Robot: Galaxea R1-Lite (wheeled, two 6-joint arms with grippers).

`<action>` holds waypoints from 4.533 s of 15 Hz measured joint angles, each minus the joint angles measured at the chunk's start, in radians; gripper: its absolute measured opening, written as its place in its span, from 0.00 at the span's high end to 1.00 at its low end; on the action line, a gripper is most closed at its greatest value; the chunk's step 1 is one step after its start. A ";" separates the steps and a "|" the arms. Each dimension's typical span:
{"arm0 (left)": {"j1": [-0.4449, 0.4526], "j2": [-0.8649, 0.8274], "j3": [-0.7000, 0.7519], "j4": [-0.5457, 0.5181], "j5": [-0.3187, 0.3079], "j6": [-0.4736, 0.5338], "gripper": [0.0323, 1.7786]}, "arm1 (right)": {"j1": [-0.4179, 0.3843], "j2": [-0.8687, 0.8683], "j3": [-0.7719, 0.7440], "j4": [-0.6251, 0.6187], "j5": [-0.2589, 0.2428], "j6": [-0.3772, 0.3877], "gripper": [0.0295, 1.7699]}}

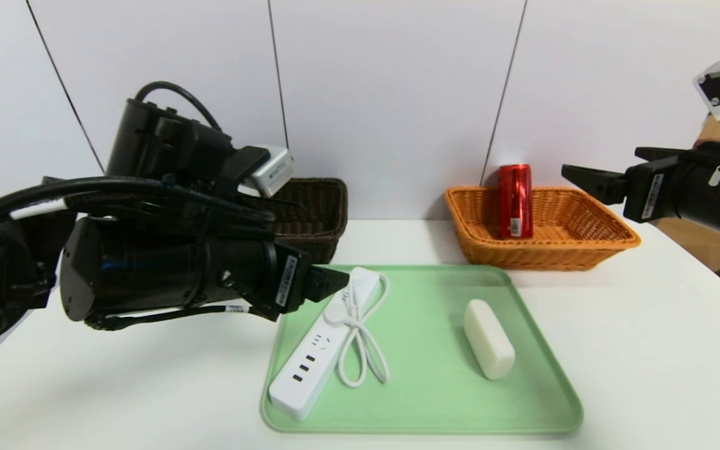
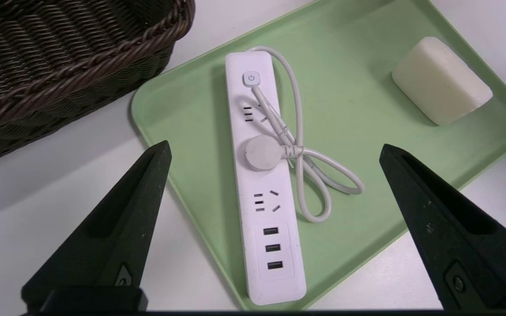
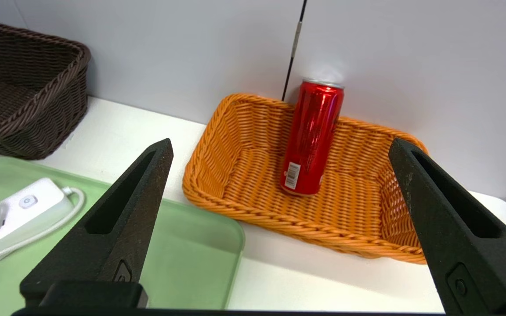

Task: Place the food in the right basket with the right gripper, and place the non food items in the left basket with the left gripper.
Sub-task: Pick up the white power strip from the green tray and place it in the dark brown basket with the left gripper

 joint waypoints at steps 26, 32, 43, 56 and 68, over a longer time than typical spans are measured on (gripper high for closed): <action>-0.126 0.462 -0.598 0.633 0.121 -0.228 0.05 | 0.022 -0.117 0.149 -0.036 0.065 0.010 0.04; -0.119 0.527 -0.664 0.650 0.146 -0.232 0.05 | 0.022 -0.132 0.157 -0.036 0.071 0.010 0.04; -0.077 0.549 -0.666 0.714 0.184 -0.182 0.05 | -0.025 -0.211 0.046 0.128 0.060 0.010 0.04; -0.072 0.612 -0.667 0.706 0.181 -0.184 0.05 | -0.054 -0.274 -0.018 0.397 0.046 0.013 0.04; -0.072 0.634 -0.670 0.694 0.185 -0.192 0.41 | -0.053 -0.309 0.005 0.397 0.060 0.010 0.04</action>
